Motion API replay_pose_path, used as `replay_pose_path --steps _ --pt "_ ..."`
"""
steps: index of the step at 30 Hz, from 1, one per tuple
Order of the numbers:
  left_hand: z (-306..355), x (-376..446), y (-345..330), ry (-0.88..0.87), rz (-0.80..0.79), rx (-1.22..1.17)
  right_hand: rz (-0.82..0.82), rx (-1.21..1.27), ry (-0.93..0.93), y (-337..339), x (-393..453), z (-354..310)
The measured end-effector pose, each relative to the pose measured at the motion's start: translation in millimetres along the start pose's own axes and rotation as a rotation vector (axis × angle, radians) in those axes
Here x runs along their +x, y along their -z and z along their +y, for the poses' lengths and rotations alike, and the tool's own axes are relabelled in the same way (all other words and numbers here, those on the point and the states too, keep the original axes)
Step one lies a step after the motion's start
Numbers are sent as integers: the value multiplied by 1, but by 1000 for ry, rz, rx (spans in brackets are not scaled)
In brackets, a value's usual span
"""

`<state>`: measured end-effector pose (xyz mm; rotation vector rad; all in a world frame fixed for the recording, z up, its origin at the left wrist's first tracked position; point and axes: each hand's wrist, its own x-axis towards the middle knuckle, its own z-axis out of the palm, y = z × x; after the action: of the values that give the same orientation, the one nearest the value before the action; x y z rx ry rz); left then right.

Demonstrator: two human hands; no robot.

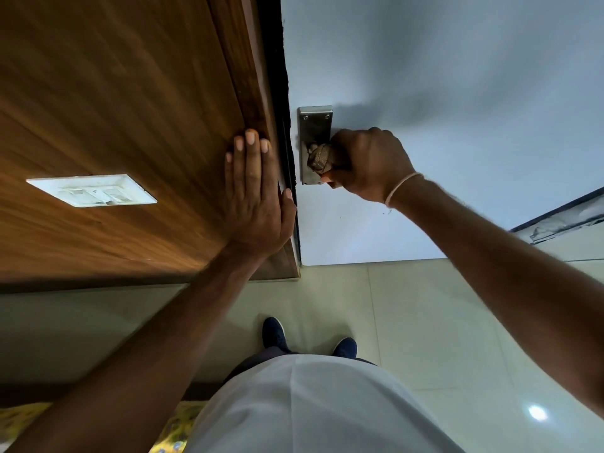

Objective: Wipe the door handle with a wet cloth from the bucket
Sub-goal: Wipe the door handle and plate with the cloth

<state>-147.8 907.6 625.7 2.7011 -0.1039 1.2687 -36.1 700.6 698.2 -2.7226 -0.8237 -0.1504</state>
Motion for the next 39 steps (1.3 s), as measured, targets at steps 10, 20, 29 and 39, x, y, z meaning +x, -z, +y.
replay_pose_path --steps 10,20,29,39 --pt "3 -1 -9 18 13 18 149 -18 171 -11 -4 -9" --pt "5 1 -10 45 13 32 35 -77 309 1 -6 20" --pt "9 3 -1 35 -9 42 41 73 149 12 -31 82" --pt "10 3 -2 62 -39 29 502 1547 -721 -65 -71 20"
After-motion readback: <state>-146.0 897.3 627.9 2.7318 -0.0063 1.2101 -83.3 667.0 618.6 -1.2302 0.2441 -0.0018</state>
